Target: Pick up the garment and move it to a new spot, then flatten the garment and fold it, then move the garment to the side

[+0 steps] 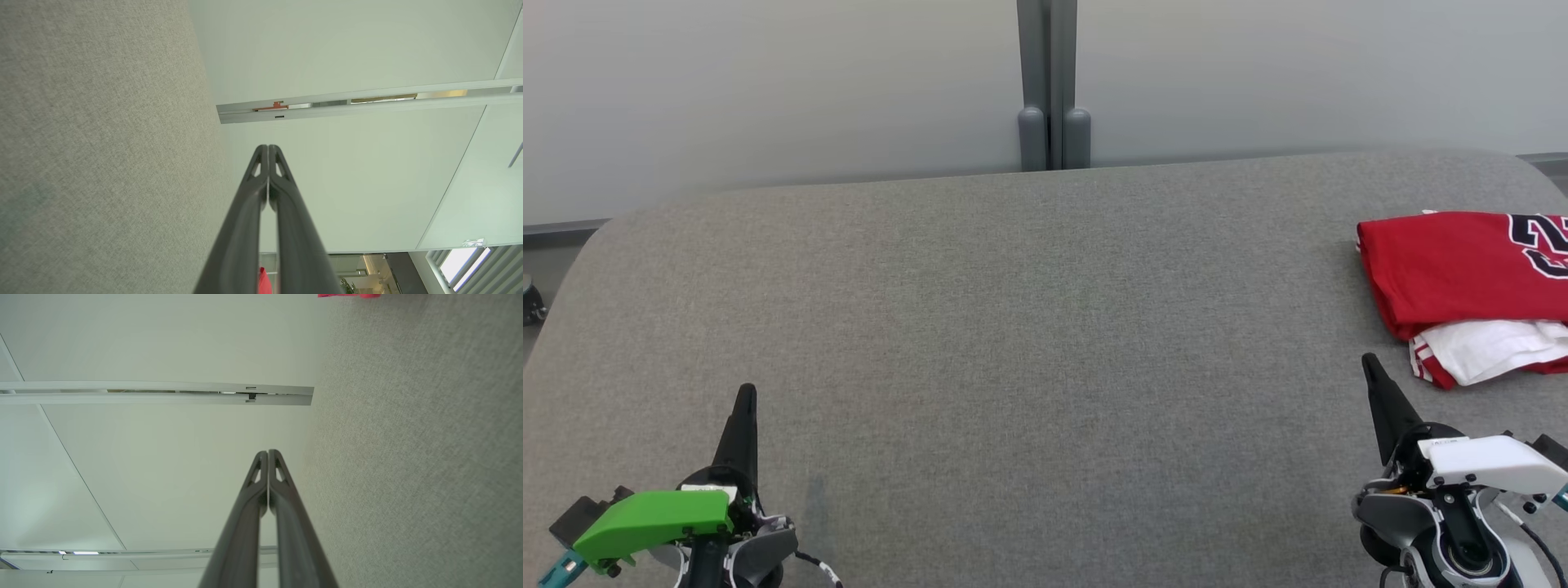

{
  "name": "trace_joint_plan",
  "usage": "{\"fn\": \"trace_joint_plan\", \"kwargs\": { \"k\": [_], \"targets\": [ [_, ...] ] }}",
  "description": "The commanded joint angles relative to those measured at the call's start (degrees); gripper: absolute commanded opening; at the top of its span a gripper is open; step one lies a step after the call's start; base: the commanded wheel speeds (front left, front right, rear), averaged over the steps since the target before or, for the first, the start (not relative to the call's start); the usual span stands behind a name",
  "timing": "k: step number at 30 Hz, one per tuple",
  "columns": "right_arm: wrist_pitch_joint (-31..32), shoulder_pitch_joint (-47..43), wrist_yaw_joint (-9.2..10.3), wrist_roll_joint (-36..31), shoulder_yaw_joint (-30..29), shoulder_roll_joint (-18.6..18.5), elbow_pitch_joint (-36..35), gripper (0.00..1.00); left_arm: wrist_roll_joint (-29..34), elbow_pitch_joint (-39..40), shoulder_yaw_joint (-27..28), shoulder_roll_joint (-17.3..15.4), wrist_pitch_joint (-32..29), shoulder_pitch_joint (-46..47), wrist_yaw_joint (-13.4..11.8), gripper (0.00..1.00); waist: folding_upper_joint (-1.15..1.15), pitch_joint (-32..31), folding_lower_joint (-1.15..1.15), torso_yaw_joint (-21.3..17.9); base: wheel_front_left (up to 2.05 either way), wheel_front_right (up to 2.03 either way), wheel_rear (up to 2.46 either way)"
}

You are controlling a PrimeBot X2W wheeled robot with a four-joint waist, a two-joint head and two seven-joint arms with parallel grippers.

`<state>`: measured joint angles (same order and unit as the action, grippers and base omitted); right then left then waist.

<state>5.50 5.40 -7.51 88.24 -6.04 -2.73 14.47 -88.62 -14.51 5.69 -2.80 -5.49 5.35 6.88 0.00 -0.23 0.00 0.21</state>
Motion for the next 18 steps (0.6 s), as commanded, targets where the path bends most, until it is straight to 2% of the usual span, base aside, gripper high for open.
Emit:
{"fn": "trace_joint_plan", "kwargs": {
  "k": [1,10,18],
  "targets": [
    [0.3,0.9,0.03,1.1,-0.2,-0.2,-0.5,0.00,-0.9,0.3,0.4,-0.1,-0.4,0.9,0.4,0.00,0.00,0.0,0.00,0.0,0.00,0.00,0.00],
    [1.2,1.1,0.03,4.5,-0.6,-0.3,-0.6,0.00,-4.0,0.6,1.1,-0.1,-1.3,1.4,0.8,0.00,0.00,0.4,0.00,-0.2,0.00,0.00,0.00],
    [1.2,1.0,0.03,4.3,-0.6,-0.2,-0.6,0.00,-3.9,0.5,1.0,-0.1,-1.3,1.2,0.8,0.00,0.00,0.4,0.00,-0.2,0.00,0.00,0.00]
  ]
}}
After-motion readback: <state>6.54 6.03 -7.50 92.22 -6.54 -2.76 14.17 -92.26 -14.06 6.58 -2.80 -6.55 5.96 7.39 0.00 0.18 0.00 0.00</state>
